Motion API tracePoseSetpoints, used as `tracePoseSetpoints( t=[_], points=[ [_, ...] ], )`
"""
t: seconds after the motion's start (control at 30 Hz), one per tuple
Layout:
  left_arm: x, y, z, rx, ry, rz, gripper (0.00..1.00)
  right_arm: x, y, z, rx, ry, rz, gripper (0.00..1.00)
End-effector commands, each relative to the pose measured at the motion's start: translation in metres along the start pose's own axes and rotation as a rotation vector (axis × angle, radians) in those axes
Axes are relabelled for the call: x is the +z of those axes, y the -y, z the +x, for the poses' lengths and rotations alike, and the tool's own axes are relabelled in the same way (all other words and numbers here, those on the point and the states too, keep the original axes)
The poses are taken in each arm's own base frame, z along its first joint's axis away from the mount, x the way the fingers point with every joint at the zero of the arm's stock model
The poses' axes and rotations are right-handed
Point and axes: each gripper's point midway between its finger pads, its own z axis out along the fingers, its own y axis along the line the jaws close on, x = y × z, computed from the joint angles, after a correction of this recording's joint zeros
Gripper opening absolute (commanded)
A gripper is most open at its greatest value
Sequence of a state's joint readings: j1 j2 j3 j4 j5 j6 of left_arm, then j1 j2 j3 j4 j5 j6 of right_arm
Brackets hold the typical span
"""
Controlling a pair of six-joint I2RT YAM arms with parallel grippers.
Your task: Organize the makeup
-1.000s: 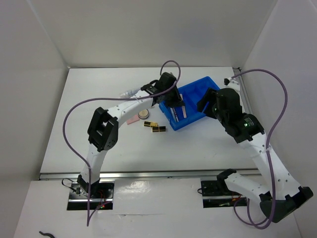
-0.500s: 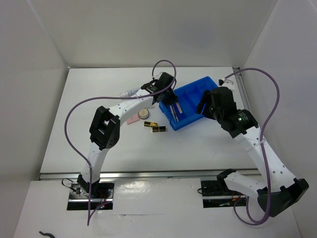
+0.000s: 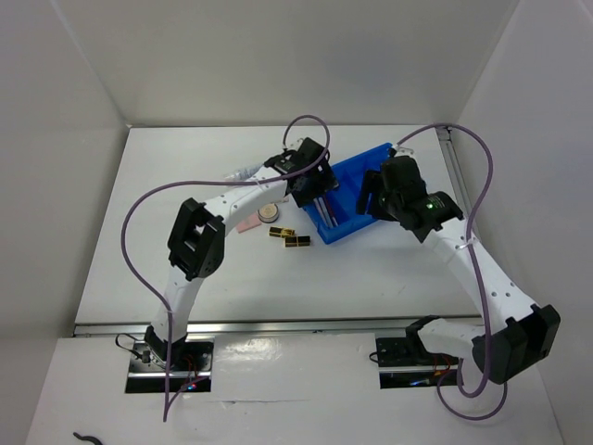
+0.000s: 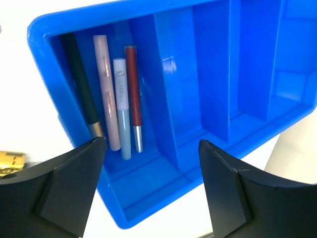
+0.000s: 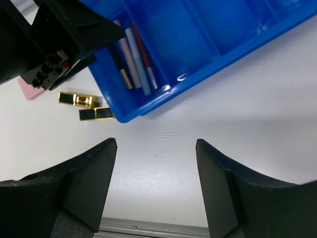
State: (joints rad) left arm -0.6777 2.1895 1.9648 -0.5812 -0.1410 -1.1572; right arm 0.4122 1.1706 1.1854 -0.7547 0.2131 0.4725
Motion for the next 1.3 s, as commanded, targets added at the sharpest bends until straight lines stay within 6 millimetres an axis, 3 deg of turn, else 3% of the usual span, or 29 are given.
tracePoseSetpoints(
  t=[0.0, 0.03, 0.1, 0.13, 0.17, 0.23, 0.27, 0.3, 0.37, 0.4, 0.43, 0.5, 0.63, 0.8, 0.93, 1.0, 1.1, 1.27],
  points=[
    [-0.058, 0.025, -0.025, 0.066, 0.061, 0.071, 0.88, 0.004, -0.023, -0.007, -0.039, 0.013, -0.126, 0.72],
    [-0.087, 0.027, -0.039, 0.097, 0.117, 0.075, 0.86, 0.005, -0.038, 0.006, -0.079, -0.022, -0.179, 0.72],
    [-0.112, 0.014, -0.062, 0.082, 0.151, 0.072, 0.85, 0.006, -0.057, 0.021, -0.135, -0.053, -0.219, 0.72],
    [-0.118, -0.006, -0.064, 0.082, 0.135, 0.031, 0.85, 0.009, -0.061, 0.027, -0.161, -0.058, -0.206, 0.72],
    [-0.145, -0.020, -0.089, 0.040, 0.178, 0.027, 0.85, 0.012, -0.078, 0.042, -0.196, -0.091, -0.221, 0.72],
    [-0.161, -0.060, -0.100, 0.009, 0.186, -0.053, 0.84, 0.013, -0.096, 0.051, -0.241, -0.110, -0.231, 0.72],
    [-0.172, -0.083, -0.121, -0.040, 0.218, -0.086, 0.84, 0.010, -0.111, 0.063, -0.281, -0.131, -0.262, 0.72],
    [-0.191, -0.096, -0.128, -0.049, 0.242, -0.092, 0.84, 0.018, -0.126, 0.066, -0.318, -0.129, -0.285, 0.72],
    [-0.209, -0.118, -0.143, -0.045, 0.276, -0.118, 0.84, 0.024, -0.145, 0.077, -0.433, -0.148, -0.332, 0.71],
    [-0.220, -0.133, -0.153, -0.059, 0.299, -0.147, 0.84, 0.037, -0.154, 0.093, -0.497, -0.194, -0.335, 0.71],
    [-0.232, -0.142, -0.154, -0.058, 0.318, -0.158, 0.84, 0.040, -0.168, 0.085, -0.522, -0.182, -0.361, 0.71],
    [-0.243, -0.158, -0.162, -0.063, 0.350, -0.182, 0.84, 0.055, -0.177, 0.092, -0.616, -0.216, -0.384, 0.71],
    [-0.250, -0.178, -0.159, -0.078, 0.351, -0.175, 0.84, 0.103, -0.196, 0.111, -0.757, -0.254, -0.378, 0.79],
    [-0.249, -0.189, -0.156, -0.064, 0.337, -0.181, 0.84, 0.141, -0.208, 0.106, -0.857, -0.210, -0.343, 0.82],
    [-0.252, -0.193, -0.156, -0.078, 0.335, -0.176, 0.84, 0.171, -0.206, 0.120, -0.913, -0.231, -0.331, 0.82],
    [-0.245, -0.196, -0.151, -0.084, 0.308, -0.167, 0.84, 0.180, -0.200, 0.115, -0.916, -0.236, -0.342, 0.79],
    [-0.242, -0.196, -0.149, -0.083, 0.297, -0.160, 0.84, 0.194, -0.198, 0.124, -0.907, -0.261, -0.375, 0.75],
    [-0.239, -0.198, -0.146, -0.075, 0.284, -0.160, 0.84, 0.199, -0.200, 0.135, -0.915, -0.280, -0.407, 0.66]
  ],
)
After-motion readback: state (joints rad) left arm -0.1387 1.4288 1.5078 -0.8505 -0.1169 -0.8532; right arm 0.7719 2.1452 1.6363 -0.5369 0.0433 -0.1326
